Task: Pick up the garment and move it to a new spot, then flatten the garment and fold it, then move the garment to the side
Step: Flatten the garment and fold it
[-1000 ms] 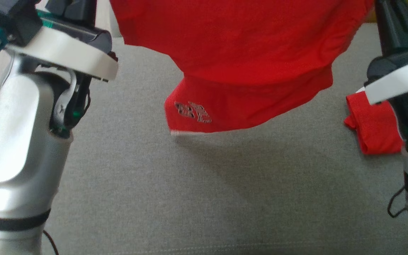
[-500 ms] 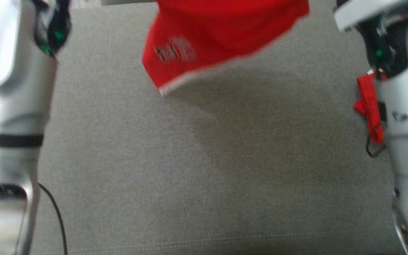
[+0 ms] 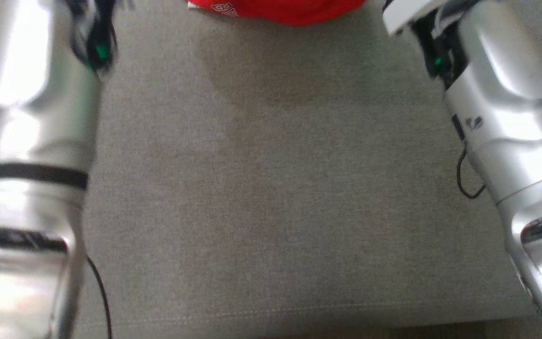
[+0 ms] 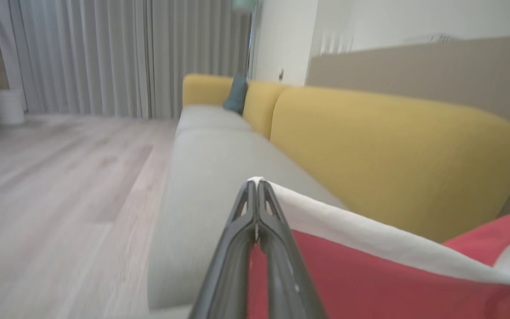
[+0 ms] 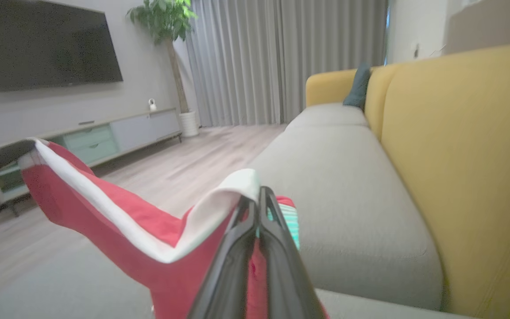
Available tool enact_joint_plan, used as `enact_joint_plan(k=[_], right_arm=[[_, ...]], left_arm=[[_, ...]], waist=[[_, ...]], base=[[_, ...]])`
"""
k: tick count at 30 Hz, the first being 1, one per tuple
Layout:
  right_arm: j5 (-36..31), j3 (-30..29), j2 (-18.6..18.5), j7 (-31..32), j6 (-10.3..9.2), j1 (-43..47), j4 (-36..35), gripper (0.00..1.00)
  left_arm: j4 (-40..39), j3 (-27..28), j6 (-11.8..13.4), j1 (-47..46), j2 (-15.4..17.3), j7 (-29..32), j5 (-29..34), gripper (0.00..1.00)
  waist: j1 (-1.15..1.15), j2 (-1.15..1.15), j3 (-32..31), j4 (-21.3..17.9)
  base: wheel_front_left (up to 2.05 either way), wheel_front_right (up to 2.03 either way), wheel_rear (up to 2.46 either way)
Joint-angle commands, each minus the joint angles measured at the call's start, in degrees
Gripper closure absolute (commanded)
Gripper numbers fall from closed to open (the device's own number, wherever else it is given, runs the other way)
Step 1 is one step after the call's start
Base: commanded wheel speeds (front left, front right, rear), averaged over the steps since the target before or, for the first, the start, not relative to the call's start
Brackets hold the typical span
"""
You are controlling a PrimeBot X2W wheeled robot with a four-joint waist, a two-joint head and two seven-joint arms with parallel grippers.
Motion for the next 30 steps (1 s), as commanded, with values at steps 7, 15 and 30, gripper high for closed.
enact_joint_plan(k=[7, 15, 30], right_arm=[[4.29, 4.64, 2.1, -2.64, -0.05, 5.28, 4.29, 1.0], [4.76, 1.49, -0.59, -2.83, -0.05, 19.05, -6.09, 1.0], [-2.5, -5.54, -2.67, -1.02, -0.05, 54.2, -25.09, 1.0]], left_arm=[[2.81, 4.92, -1.31, 8.32, -0.43, -0.26, -1.4, 1.0], [-1.36, 9.32, -2.52, 19.08, -0.6, -0.27, -2.01, 1.0], [-27.29, 13.66, -1.68, 56.71, 0.92, -0.27, 1.78, 1.0]], waist=[[-0.01, 0.0, 4.54, 1.25], [-0.01, 0.0, 3.25, 1.8], [-0.01, 0.0, -9.96, 2.35]], base=[[0.0, 0.0, 0.0], [0.0, 0.0, 0.0], [0.0, 0.0, 0.0]])
